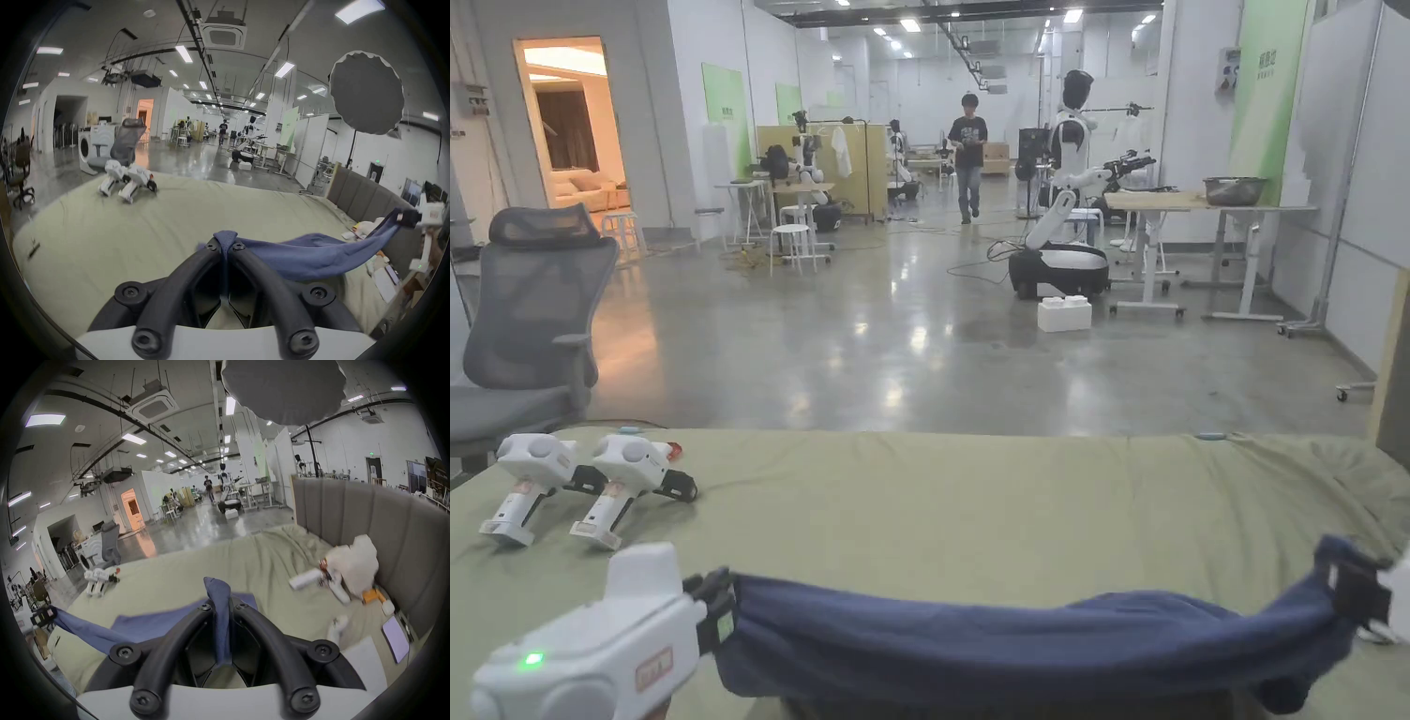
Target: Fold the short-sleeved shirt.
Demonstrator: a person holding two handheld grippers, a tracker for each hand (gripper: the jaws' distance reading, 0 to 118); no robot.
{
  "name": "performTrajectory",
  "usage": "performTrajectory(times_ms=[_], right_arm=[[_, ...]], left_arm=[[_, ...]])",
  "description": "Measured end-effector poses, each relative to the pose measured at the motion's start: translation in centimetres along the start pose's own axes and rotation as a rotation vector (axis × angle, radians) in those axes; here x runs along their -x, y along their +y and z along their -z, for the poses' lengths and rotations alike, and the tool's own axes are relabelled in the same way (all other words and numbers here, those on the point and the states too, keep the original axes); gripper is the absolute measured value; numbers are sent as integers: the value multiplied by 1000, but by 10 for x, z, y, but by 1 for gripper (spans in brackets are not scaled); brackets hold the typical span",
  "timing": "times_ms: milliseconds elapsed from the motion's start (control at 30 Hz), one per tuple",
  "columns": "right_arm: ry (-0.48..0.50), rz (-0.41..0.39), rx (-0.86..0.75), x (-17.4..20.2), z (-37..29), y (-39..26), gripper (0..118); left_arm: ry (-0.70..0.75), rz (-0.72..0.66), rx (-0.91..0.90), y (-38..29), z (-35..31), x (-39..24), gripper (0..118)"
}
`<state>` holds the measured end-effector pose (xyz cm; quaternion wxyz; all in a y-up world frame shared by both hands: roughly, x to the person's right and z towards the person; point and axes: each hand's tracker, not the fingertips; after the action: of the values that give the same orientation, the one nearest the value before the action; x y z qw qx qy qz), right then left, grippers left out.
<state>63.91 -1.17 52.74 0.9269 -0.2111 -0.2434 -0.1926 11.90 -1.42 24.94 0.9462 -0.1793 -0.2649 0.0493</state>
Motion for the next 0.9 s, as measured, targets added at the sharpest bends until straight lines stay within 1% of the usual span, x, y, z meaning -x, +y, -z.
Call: performTrajectory(times_ms=[33, 67, 100, 200, 233, 300, 333, 367, 400, 433, 467, 500, 533, 567, 633, 667, 700, 733, 767, 800, 833, 867, 900], right_arm=[[-7, 11, 6, -14, -8, -20, 5], [72, -17, -19, -22, -10, -36, 5], [91, -25, -32, -28, -13, -52, 5], [71, 5, 16, -60, -27, -100, 5], [-2, -15, 27, -37, -69, -123, 5], [-13, -3, 46, -40, -83, -149, 5], [0, -6, 67, -41, -92, -160, 5], [8, 9, 55, -47, -95, -174, 5], [14, 6, 68, -48, -100, -181, 5], [4, -14, 121, -47, -103, -188, 5], [-13, -5, 109, -48, -106, -197, 5], [-5, 3, 120, -50, -108, -203, 5], [-1, 16, 161, -53, -108, -208, 5], [-19, 27, 178, -55, -105, -214, 5], [-31, 46, 205, -58, -102, -222, 5], [-38, 47, 219, -59, -99, -225, 5], [-48, 51, 229, -58, -98, -228, 6], [-59, 48, 251, -58, -97, -229, 13], [-68, 33, 273, -59, -95, -232, 28], [-87, 16, 292, -59, -94, -234, 49], [-104, 4, 293, -60, -94, -235, 72], [-110, -1, 304, -62, -94, -236, 79], [-109, 4, 310, -65, -96, -238, 79]], left_arm=[[-27, -6, 4, -16, -18, -1, 0], [-29, -12, 4, -31, -33, 2, 0], [-37, -19, 23, -43, -43, 4, 0], [-42, -16, 43, -83, -79, 9, 0], [-41, -10, 57, -94, -88, 10, 0], [-39, -11, 71, -121, -110, 12, 0], [-40, -13, 61, -130, -119, 13, 0], [-45, 1, 99, -142, -126, 15, 0], [-42, 3, 114, -151, -132, 18, 0], [-37, -1, 120, -163, -141, 19, 0], [-43, -28, 155, -173, -145, 24, 0], [-44, -30, 188, -181, -147, 27, 0], [-22, -13, 191, -189, -149, 29, 0], [-10, -8, 211, -198, -152, 32, 0], [-19, -61, 250, -209, -152, 37, 2], [-22, -68, 263, -214, -151, 39, 6], [-13, -59, 266, -216, -152, 40, 14], [5, -57, 283, -219, -151, 41, 25], [13, -53, 294, -222, -150, 42, 38], [30, -48, 305, -224, -149, 43, 54], [31, -47, 326, -226, -148, 44, 76], [41, -43, 335, -227, -148, 44, 86], [51, -32, 340, -227, -149, 44, 91]])
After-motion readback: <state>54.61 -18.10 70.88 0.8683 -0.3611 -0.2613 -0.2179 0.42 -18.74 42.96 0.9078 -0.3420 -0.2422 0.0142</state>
